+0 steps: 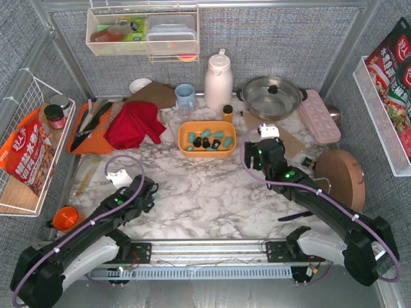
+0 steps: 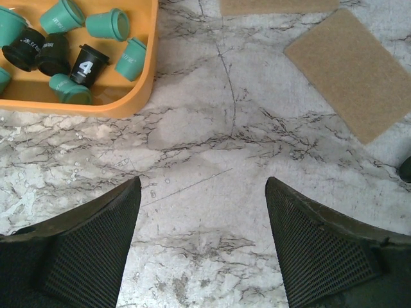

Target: Mix the coffee capsules in the storage basket

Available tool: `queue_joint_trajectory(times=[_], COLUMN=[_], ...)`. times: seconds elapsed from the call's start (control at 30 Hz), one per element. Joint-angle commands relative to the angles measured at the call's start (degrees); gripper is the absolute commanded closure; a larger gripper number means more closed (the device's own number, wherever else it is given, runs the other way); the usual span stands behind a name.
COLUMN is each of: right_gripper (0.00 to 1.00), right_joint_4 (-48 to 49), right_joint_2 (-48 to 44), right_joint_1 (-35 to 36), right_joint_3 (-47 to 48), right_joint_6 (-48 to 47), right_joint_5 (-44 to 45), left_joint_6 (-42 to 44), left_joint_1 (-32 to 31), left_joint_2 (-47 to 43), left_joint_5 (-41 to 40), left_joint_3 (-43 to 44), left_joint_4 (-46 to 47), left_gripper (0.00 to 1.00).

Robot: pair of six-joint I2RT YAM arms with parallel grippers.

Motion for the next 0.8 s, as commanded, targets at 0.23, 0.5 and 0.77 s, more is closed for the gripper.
queue_joint_trajectory(times=[0.23,0.5,0.77], right_gripper=[0.17,0.18,0.18], right_joint_4=[0.52,-0.26,-0.7], right_joint_2=[1.66,2.54,2.87], right_joint_1=[-0.04,-0.04,-0.03], right_joint_3=[1.17,1.82,2.13], right_joint_6=[-0.04,-0.16,-0.24], right_joint_5=[-2.44,-3.28,-3.74], left_joint_6=[4.25,5.46,7.25], left_joint_1=[0.04,-0.01,0.04], left_joint_2=[3.76,8.3,9.39], left_joint_5=[-3.41,-4.71,-6.4], left_joint_3=[0.49,0.83,3.02], left_joint_4=[4.11,7.95,6.5], left_gripper=[0.38,0.5,0.63])
